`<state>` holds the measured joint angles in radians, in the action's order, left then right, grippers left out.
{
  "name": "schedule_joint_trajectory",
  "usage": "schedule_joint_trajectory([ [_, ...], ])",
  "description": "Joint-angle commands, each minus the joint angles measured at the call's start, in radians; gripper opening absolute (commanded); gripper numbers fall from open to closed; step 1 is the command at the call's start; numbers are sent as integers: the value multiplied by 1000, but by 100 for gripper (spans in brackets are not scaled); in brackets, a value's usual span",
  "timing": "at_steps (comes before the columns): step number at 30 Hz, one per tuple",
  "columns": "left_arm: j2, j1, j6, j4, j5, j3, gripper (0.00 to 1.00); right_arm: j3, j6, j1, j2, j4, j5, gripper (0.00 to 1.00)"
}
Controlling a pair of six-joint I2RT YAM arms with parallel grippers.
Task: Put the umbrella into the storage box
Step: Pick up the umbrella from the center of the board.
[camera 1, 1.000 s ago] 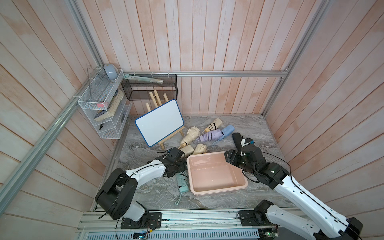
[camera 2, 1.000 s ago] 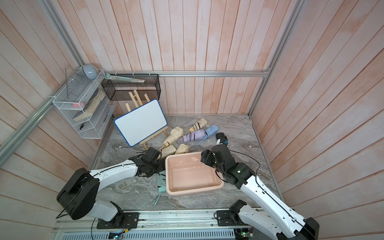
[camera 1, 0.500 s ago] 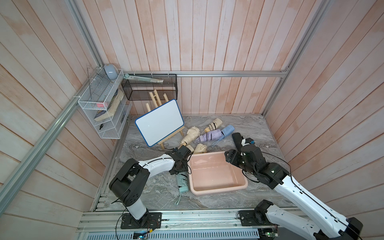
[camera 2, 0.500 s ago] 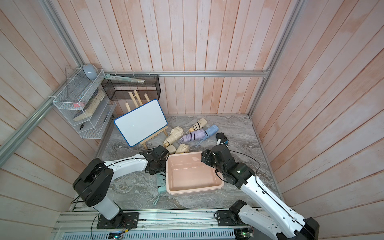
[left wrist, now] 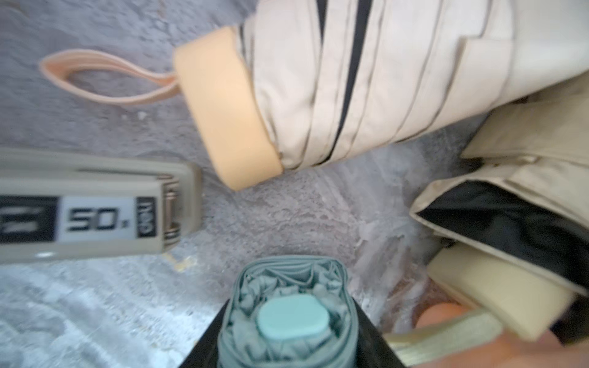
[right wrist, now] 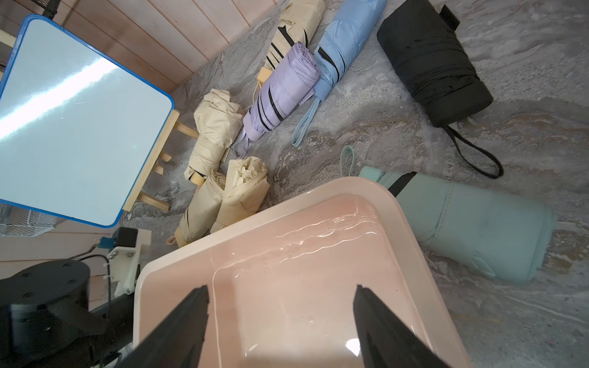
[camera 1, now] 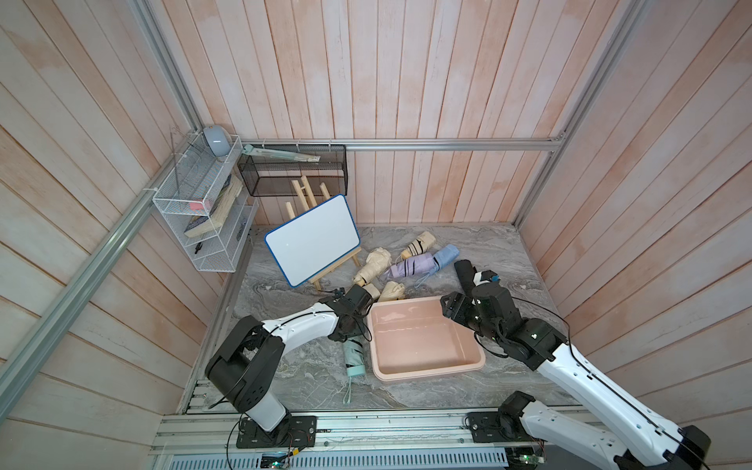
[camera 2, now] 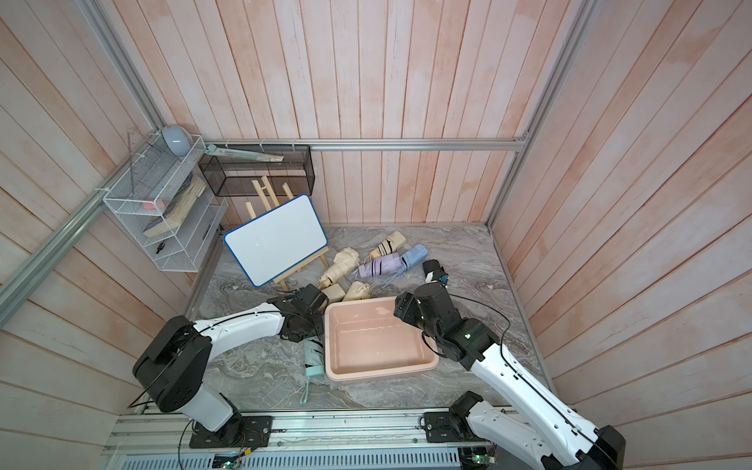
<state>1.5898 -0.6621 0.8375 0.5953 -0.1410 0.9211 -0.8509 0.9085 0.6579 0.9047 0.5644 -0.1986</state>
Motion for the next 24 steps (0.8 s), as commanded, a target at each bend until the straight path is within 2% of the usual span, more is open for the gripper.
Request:
schedule_joint_trajectory([
  [1,-122,1,61,59,-60,-25,30,-41,-24,5,-20,16,-39,77],
  [7,-322,30,196,118,-69,-71,24,-64,-60,13,-26,-42,-4,76],
  [12,-477,51,308,159,-95,-47,22,-93,-108,67,3,-152,29,75],
  [19,-604,107,490,192,-89,27,20,-157,-242,283,130,-321,76,75],
  [24,-649,122,617,215,-90,56,20,-116,-273,433,184,-467,64,77],
])
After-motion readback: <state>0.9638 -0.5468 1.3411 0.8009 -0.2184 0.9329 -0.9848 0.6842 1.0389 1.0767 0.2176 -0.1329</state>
